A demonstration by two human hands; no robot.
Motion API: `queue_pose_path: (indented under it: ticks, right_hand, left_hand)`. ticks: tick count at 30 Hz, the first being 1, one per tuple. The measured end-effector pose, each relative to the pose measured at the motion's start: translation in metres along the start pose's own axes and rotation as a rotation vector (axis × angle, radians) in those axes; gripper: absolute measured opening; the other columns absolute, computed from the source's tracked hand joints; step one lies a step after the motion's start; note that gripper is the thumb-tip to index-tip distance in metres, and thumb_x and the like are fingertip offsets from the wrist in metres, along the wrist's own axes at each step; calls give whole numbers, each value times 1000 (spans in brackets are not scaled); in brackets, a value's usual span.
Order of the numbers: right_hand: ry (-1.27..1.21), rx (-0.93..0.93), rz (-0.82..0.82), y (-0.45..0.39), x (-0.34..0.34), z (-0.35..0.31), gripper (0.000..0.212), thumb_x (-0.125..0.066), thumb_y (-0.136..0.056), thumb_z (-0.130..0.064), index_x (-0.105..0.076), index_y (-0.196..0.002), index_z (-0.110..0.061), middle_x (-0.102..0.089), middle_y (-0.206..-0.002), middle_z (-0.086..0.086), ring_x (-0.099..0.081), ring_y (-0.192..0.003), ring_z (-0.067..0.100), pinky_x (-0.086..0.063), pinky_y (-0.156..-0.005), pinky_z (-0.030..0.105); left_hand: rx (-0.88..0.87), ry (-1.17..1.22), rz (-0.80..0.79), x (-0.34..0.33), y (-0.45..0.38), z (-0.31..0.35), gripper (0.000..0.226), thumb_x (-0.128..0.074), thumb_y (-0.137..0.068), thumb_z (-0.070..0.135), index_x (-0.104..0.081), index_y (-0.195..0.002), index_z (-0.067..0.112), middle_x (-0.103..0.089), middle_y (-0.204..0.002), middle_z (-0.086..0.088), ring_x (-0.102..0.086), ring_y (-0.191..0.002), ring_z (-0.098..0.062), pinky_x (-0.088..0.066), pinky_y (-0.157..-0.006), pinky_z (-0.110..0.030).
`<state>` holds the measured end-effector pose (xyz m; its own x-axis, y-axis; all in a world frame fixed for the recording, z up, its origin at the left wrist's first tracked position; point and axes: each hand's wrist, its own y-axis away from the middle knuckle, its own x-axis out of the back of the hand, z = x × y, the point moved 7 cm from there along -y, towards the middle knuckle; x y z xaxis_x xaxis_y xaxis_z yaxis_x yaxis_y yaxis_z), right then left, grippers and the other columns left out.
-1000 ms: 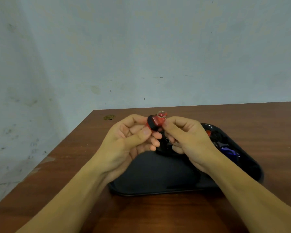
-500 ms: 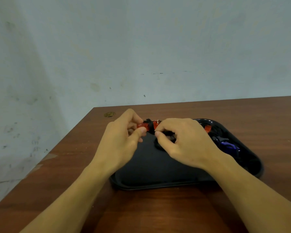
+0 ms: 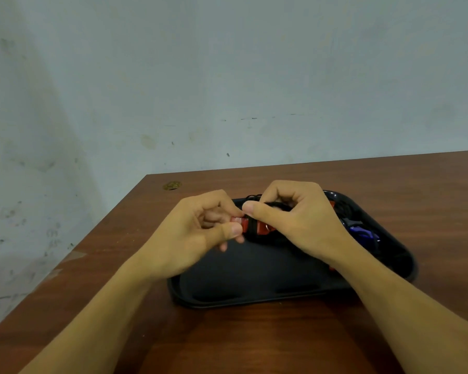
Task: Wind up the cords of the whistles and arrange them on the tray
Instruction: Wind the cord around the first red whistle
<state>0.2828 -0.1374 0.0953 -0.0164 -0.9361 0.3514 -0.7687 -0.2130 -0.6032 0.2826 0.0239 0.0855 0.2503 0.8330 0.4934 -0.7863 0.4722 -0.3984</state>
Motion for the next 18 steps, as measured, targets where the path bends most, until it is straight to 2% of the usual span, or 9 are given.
queue_pose_path:
  ticks: [2, 4, 7, 10, 12, 15, 18]
  right_hand:
    - [-169, -66, -27, -1, -2, 2, 28, -70, -87, -31, -67, -63, -16, -60, -54, -6, -53, -49, 3, -43, -54, 12]
    - [-315, -149, -42, -1, -6, 7, 31, -67, -87, -32, -64, -58, -22, -48, -50, -8, -40, -41, 2, -34, -46, 10]
    - [-434, -232, -49, 0, -12, 14, 34, -66, -81, -46, -62, -54, -26, -35, -57, 7, -24, -46, 13, -22, -43, 22]
    - [-501, -256, -23, 0, -13, 16, 33, -66, -81, -45, -63, -57, -23, -34, -57, 7, -22, -47, 15, -15, -45, 27]
    - [-516, -253, -15, 0, -12, 17, 28, -66, -79, -42, -67, -65, -18, -40, -56, 5, -25, -47, 12, -16, -45, 27]
    - [-462, -225, -16, 1, -12, 18, 24, -64, -85, -37, -71, -72, -19, -48, -57, 0, -33, -44, 6, -24, -43, 18]
    - [-209, -128, 19, 0, -10, 16, 16, -62, -96, -22, -73, -85, -21, -59, -61, -9, -52, -51, 1, -41, -51, 12]
  left_hand:
    - [31, 218, -35, -1, 1, 0, 10, -68, -89, 8, -63, -95, 2, -73, -81, -20, -61, -61, -24, -52, -61, -30]
    - [45, 386, -49, -3, 1, 1, 8, -70, -86, 4, -66, -92, 8, -72, -81, -24, -60, -59, -23, -52, -61, -29]
    - [105, 590, -34, -11, 3, -1, 12, -71, -80, 6, -67, -85, 16, -71, -78, -21, -60, -57, -20, -52, -61, -27]
    - [137, 778, -45, -18, 3, -3, 12, -73, -78, 9, -66, -85, 15, -71, -78, -20, -62, -57, -18, -53, -61, -26]
    - [136, 879, -35, -19, 2, -2, 16, -76, -77, 9, -65, -87, 13, -70, -80, -19, -62, -59, -18, -54, -62, -26]
    - [163, 946, 87, -16, 0, -2, 12, -70, -78, 6, -62, -83, 12, -68, -76, -18, -59, -56, -17, -53, -59, -25]
    - [204, 892, 232, -11, -1, -8, 10, -62, -82, 3, -58, -84, 12, -69, -76, -17, -58, -56, -15, -53, -59, -23]
